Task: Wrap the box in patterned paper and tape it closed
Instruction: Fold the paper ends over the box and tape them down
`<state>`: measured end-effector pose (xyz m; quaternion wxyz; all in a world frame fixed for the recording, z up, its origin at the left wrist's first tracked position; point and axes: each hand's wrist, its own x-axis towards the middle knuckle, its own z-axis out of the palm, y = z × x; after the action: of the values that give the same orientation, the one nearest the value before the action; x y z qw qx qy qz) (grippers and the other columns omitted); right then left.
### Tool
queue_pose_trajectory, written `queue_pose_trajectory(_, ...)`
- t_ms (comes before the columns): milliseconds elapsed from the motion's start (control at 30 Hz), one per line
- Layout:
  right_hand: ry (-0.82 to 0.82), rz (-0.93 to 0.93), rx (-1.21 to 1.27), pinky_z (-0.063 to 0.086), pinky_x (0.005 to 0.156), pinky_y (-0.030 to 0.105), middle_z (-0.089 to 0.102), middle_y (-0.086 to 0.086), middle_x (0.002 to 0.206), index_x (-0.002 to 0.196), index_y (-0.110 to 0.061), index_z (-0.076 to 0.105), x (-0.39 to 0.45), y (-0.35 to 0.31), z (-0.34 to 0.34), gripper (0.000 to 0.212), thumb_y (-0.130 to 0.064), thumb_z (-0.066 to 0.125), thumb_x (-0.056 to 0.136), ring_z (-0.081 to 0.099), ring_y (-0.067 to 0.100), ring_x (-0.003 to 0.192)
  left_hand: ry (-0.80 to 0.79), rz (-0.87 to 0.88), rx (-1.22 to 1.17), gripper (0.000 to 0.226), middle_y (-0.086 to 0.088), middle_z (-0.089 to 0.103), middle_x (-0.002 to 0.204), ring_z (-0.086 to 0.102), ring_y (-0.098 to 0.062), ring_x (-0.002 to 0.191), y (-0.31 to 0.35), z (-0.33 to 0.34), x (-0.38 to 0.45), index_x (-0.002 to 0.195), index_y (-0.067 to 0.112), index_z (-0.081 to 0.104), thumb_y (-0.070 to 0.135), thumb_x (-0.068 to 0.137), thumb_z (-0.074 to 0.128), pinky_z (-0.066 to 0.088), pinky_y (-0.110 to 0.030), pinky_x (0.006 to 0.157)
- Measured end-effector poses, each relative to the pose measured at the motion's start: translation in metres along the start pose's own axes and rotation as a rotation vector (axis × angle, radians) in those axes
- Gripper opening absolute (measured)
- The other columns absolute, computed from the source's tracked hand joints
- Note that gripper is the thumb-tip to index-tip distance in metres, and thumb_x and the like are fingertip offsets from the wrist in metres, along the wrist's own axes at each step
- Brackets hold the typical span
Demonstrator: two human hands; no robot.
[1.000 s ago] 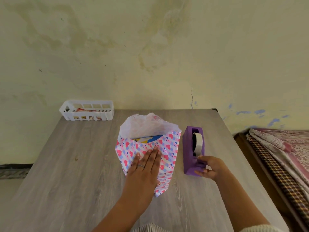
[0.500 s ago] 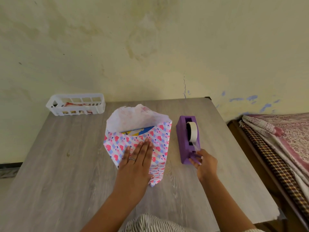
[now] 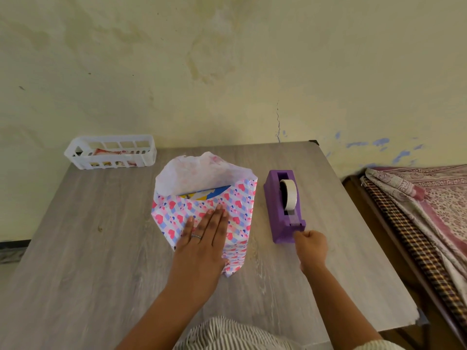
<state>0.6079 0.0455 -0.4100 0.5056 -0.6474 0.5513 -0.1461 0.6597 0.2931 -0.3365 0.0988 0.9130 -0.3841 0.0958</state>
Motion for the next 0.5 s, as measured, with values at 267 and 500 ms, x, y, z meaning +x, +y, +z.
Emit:
queue_pose_trajectory(267,0.033,-0.486,-0.152,0.041,0.064,0.021,0.065,-0.001,0.086,0.084,-0.022,0.063,-0.047,-0.003,-0.018,0.006,-0.017,0.064,0.088,0.058,0.014,0.083,0.064,-0.033,0.046,0.102,-0.016,0.041,0.144,0.042,-0.035,0.13,0.004,0.003,-0.004,0.137,0.007,0.041,0.048,0.053,0.084,0.022,-0.05,0.106)
queue_pose_trajectory(500,-0.186,-1.116,0.001,0.047,0.071,0.008,0.065,-0.011,0.083,0.085,-0.012,0.07,-0.122,-0.092,-0.029,0.01,-0.014,0.061,0.082,0.061,0.001,0.083,0.125,-0.097,0.105,0.099,-0.016,0.044,0.137,0.036,-0.039,0.129,0.01,0.007,-0.007,0.136,0.009,0.046,0.05,0.054,0.082,0.023,-0.059,0.104)
